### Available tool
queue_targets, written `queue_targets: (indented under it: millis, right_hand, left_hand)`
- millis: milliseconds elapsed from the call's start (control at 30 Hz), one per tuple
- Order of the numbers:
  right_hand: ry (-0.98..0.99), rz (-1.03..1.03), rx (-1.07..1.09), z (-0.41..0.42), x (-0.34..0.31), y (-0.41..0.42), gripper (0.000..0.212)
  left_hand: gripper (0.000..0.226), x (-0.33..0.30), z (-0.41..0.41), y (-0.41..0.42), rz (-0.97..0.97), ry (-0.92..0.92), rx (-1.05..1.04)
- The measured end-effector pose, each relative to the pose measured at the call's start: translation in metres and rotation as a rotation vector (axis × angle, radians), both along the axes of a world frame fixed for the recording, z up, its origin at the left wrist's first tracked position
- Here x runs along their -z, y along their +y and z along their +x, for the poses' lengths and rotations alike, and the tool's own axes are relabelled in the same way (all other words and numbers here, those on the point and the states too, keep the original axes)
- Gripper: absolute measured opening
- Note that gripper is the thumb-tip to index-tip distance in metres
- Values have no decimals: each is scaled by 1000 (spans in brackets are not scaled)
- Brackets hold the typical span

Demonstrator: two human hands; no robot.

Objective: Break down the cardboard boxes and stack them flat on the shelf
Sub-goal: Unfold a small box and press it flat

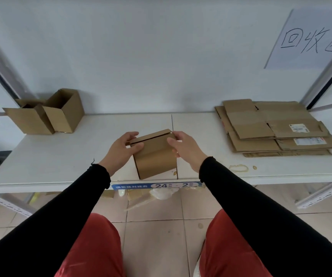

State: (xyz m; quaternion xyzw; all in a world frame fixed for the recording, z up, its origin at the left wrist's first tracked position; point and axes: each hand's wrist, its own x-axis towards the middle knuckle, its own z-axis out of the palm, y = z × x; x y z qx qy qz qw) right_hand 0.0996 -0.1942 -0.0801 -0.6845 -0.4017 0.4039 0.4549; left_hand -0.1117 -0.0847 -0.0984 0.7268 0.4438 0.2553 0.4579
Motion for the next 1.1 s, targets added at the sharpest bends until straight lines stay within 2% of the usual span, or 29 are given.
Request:
queue_targets:
  millis: [67,133,300,400,500,567,667,733,1000,1100]
  right_hand:
    - [105,57,27,-5,-1,0,25]
    - [176,99,58,-6,1,-1,17]
    - [277,87,106,-2,8,-6,29]
    - [342,73,140,0,6,-10,43]
    - [364,64,138,2,6,-13,32]
    - [324,42,130,2,6,-16,27]
    - [318,29,55,6,7,-24,1]
    - [292,31,-16,9,8,-29,19]
    - [126,-41,-207,5,-1,-34,62]
    - [-53,-122,-329,0,-16,-31,67]
  left_hand:
    - [38,0,-3,3,-57,-27,-2]
    - [39,-3,-2,4,-153,-95,-9]
    - [45,-20,3,3,-299,-127,8]
    - [34,-21,2,9,-191,22,70]
    - [19,-22,3,13,-135,21,45]
    - [23,-24,3,12,-156,-16,9]
    - [30,-24,7,10,-192,-15,-60]
    - [32,-24,13,8,-200,-14,-91]
    - [33,-25,25,0,-295,-29,-133]
    - [36,-26,33,-8,-133,152,-107]
